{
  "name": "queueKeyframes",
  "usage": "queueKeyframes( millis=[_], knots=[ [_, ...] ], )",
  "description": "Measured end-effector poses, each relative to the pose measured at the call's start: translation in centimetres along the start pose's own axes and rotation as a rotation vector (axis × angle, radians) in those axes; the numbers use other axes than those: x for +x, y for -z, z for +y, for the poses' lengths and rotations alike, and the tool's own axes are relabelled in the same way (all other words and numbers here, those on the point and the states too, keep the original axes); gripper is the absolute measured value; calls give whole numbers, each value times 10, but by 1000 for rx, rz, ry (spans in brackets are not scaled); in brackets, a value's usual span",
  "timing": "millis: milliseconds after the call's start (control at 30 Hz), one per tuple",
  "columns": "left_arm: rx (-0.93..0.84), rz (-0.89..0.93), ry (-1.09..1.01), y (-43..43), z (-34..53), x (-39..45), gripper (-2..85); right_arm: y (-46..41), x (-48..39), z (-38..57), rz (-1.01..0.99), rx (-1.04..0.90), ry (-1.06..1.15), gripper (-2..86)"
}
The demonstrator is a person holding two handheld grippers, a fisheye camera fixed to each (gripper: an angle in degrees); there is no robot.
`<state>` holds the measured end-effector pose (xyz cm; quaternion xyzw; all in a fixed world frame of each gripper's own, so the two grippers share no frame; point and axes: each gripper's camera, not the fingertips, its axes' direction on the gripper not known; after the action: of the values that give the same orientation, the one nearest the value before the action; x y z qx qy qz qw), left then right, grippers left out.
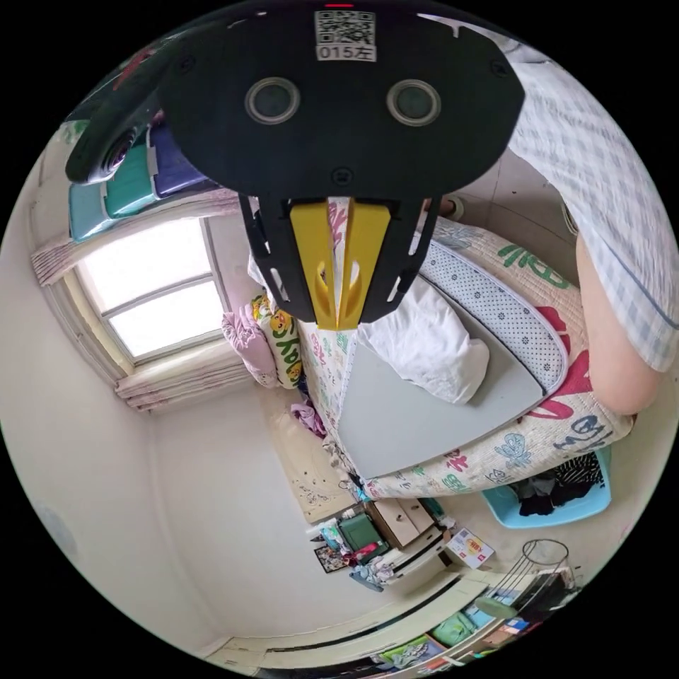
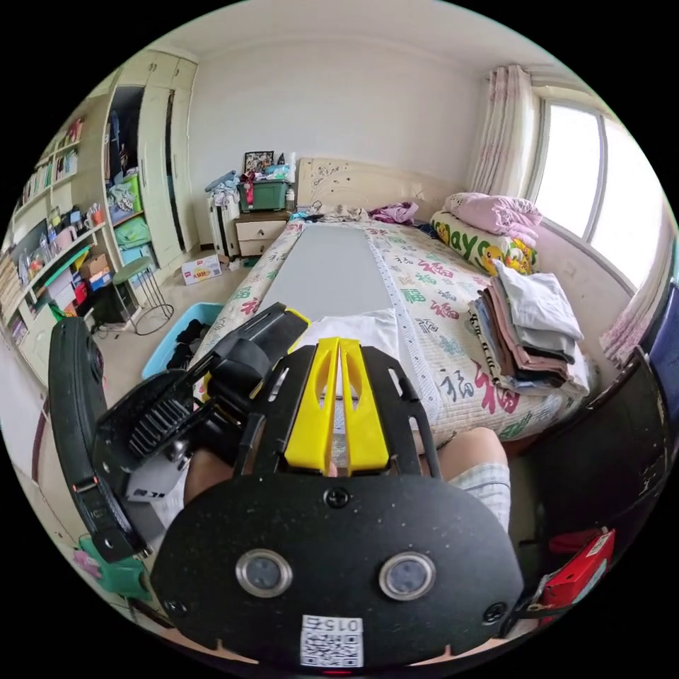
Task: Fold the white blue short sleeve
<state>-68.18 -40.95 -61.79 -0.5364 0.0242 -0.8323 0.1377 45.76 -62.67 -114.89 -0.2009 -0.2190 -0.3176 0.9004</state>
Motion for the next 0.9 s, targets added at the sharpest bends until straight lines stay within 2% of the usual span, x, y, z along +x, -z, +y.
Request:
queueKeyframes(
  millis=[267,333,500,633,733,833,900],
  knots=[
    [-32,-77,-153,-45,48,24,-9,-48,58,58,-87,-1,-133,-4],
    [12,-72,-195,-44,57,31,-9,-59,75,74,-208,23,-162,-4],
    [55,-65,-340,-52,82,65,-9,-71,114,106,-363,113,-305,-3],
    [77,-125,-478,-69,108,97,-9,-93,151,135,-498,142,-418,-3],
    [62,-142,-612,-83,132,120,-8,-91,164,160,-455,238,-439,0],
    [62,-224,-652,-95,149,133,-8,-80,166,185,-393,326,-421,11],
    [82,-289,-754,-99,162,140,-7,-73,159,196,-323,364,-372,36]
  ],
)
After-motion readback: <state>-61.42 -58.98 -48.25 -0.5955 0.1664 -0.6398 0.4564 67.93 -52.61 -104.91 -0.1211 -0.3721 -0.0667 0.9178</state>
